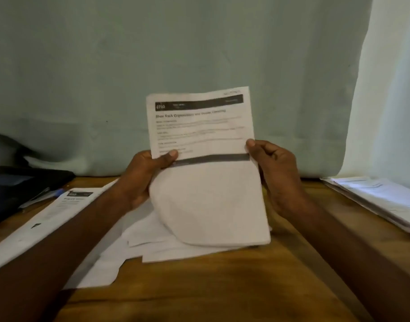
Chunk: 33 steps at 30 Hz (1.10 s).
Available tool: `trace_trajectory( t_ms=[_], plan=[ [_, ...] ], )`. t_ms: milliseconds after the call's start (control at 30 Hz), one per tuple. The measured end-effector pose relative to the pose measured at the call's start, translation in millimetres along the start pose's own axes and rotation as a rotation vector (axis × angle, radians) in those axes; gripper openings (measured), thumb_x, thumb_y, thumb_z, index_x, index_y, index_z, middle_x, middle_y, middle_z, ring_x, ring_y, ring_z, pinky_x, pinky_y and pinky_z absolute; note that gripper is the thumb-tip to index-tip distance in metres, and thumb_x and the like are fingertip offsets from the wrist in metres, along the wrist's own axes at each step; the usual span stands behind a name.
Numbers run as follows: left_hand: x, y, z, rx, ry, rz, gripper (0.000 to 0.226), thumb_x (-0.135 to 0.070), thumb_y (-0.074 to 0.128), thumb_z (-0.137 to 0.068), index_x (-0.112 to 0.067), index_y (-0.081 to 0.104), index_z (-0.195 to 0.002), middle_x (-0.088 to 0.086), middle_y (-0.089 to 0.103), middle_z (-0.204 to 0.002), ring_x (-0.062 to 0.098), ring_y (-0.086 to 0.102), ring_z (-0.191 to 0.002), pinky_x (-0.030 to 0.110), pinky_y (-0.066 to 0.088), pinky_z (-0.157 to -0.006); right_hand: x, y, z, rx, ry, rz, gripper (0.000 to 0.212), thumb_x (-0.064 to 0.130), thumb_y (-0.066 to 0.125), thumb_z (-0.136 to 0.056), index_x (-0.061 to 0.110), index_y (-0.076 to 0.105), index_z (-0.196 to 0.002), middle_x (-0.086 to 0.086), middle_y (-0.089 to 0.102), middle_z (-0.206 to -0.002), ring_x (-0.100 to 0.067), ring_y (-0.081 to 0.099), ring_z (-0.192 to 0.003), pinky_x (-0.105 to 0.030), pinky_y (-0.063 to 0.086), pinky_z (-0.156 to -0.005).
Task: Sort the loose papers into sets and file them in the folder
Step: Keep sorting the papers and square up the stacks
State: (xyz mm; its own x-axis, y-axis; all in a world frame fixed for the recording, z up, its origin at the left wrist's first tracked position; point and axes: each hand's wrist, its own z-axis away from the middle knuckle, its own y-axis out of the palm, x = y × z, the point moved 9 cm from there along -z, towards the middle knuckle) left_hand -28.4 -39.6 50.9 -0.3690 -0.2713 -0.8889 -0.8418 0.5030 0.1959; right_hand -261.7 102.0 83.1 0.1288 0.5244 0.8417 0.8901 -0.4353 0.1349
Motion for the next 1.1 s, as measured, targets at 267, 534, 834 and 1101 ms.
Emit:
trace_trajectory(
  t_ms=[267,534,834,1101],
  plan=[
    [36,-187,-11,-0.631,-0.118,-0.197,0.042,-0.025,0.075,-0.094,-0.011,0.066,-0.132,0.007,0.069,-0.126,0.028,0.068,-0.106,0.048,0.054,-0.100,-98,46,25,0.391,0.000,1.177,0.080,0.085,0.046,-0.083,0.027,0.060,-0.136,0.006,0.062,-0.138,-0.017,0.059,-0.120,-0.040,0.050,-0.098],
    [46,-180,-19,-0.498,-0.130,-0.353,0.047,-0.026,0.076,-0.092,-0.010,0.064,-0.134,0.007,0.067,-0.130,0.030,0.066,-0.114,0.046,0.052,-0.101,-113,49,25,0.466,0.130,1.347,0.077,0.083,0.056,-0.079,0.017,0.063,-0.118,0.000,0.061,-0.120,-0.017,0.057,-0.103,-0.034,0.051,-0.082],
    [27,-146,-17,-0.403,0.014,-0.325,0.031,-0.003,0.073,-0.090,-0.005,0.069,-0.121,0.007,0.068,-0.119,-0.001,0.068,-0.077,0.014,0.051,-0.075,-106,-5,4,-0.032,0.184,0.687,0.009,0.021,0.072,-0.091,0.015,0.067,-0.093,0.001,0.066,-0.095,-0.019,0.062,-0.086,-0.029,0.042,-0.063],
    [23,-138,-16,-0.380,-0.003,0.054,0.040,-0.011,0.077,-0.086,-0.012,0.070,-0.125,0.006,0.075,-0.120,0.028,0.071,-0.112,0.047,0.052,-0.103,-102,-30,-8,-0.184,0.313,0.299,0.012,0.016,0.063,-0.101,0.010,0.063,-0.110,-0.014,0.068,-0.100,-0.017,0.055,-0.061,-0.027,0.050,-0.052]
  ],
)
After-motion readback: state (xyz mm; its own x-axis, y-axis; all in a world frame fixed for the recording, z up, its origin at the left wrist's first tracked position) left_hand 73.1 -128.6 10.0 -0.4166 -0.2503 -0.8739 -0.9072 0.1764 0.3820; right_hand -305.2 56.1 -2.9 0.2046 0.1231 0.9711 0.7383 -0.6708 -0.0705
